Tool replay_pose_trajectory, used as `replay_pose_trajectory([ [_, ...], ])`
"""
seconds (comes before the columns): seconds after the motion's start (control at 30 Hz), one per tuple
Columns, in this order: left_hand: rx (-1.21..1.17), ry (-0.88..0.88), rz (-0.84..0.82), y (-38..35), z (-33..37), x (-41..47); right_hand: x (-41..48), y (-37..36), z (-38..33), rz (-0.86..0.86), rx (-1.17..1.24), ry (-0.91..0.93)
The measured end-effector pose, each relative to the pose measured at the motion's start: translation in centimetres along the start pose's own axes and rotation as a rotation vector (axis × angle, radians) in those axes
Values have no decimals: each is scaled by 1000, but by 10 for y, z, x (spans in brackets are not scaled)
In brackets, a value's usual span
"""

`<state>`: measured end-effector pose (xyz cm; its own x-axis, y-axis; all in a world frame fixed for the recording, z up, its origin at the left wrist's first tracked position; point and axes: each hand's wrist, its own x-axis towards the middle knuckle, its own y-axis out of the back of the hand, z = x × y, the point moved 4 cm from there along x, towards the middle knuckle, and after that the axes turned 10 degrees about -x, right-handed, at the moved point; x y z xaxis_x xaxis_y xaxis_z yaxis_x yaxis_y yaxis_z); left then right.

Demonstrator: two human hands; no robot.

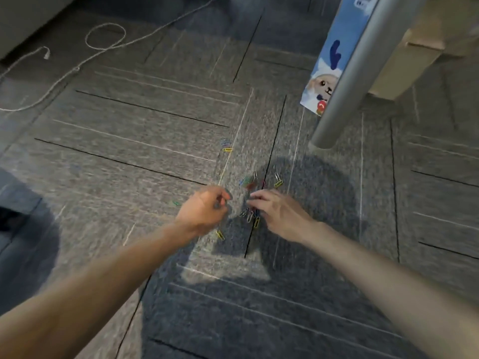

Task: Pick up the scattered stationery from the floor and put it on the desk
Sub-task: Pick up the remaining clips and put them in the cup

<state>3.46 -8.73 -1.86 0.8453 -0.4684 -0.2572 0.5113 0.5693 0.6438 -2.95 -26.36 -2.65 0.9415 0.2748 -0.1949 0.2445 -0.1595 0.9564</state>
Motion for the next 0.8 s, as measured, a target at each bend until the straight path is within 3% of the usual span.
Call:
replay_pose_trajectory([
  [0.3,145,-63,8,-27,7,-26,-9,-7,-8,149,-64,-80],
  [0.8,325,-138,38,-38,20,-2,-9,-7,-5,45,4,-69],
])
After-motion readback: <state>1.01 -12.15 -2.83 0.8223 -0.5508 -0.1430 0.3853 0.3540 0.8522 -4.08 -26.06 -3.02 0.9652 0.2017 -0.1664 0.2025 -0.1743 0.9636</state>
